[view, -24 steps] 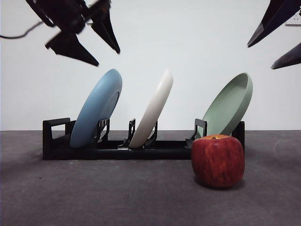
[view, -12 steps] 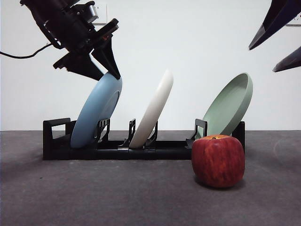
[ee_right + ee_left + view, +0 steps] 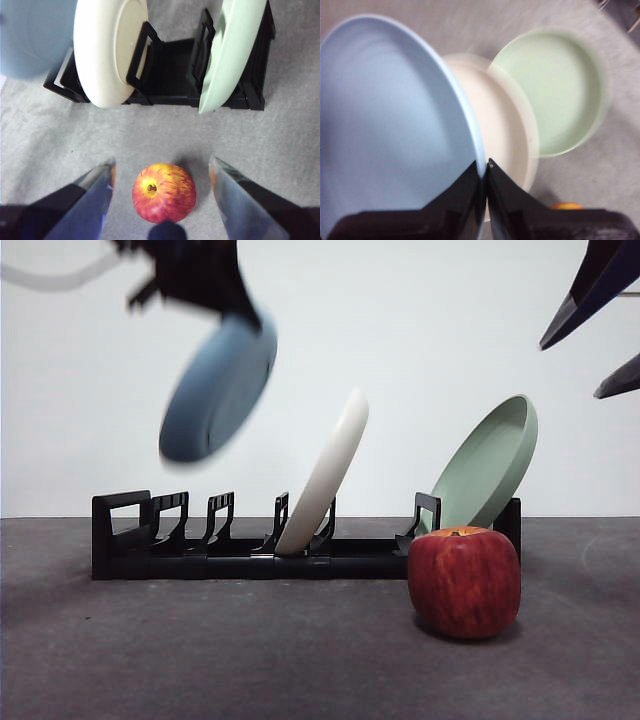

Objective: Take the blue plate from the plate rack,put the plate on the table,take the apple from the table,put the apple in the plate

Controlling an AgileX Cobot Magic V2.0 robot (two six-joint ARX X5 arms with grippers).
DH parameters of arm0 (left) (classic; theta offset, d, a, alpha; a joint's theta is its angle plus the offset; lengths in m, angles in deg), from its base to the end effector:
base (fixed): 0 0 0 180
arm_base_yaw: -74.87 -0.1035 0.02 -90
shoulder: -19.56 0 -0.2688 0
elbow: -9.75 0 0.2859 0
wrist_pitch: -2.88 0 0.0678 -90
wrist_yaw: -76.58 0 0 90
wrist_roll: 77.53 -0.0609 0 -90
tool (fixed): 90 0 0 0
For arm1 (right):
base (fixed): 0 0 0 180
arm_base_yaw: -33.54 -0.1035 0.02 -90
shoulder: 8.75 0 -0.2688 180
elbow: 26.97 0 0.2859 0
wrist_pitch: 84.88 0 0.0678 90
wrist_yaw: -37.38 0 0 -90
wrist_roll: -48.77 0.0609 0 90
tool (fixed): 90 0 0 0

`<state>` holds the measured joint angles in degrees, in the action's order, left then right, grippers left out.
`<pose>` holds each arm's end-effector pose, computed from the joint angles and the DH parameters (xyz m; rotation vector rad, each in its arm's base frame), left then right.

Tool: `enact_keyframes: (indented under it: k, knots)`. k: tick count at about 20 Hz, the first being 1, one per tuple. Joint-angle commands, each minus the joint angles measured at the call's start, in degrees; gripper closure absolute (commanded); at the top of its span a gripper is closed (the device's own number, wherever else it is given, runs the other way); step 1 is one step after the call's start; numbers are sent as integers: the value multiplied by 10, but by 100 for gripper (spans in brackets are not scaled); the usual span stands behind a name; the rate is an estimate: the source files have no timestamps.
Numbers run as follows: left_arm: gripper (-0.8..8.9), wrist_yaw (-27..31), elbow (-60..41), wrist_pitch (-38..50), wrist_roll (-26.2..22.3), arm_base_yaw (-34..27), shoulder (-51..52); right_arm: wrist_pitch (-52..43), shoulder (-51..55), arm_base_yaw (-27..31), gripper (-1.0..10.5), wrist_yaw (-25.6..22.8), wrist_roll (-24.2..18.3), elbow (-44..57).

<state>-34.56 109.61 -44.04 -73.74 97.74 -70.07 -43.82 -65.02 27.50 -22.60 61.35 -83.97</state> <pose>0.3596 -0.1755 0.3486 -0.0508 0.6801 -0.7192 0.2439 0.0564 0.2527 0.3522 0.7650 0.5250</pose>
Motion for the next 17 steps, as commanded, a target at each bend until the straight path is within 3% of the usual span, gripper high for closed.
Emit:
enact_keyframes:
  k: [1,5,9,14,17]
  knots:
    - [822,1,41,-45,-45,27,54,-1,6,-1,631,1,-5,-2]
    - [821,34,72,-150,-85,81,164,-1,13,-1,631,0,-5,-2]
    - [821,183,72,-259,-89,155,271,-2,13,-1,631,0,-5,-2]
    - [821,282,68,-349,-23,268,334,-2,13,-1,631,-1,-7,-2]
    - [821,333,16,-359,28,343,344,-2,13,-1,631,-4,-7,-2]
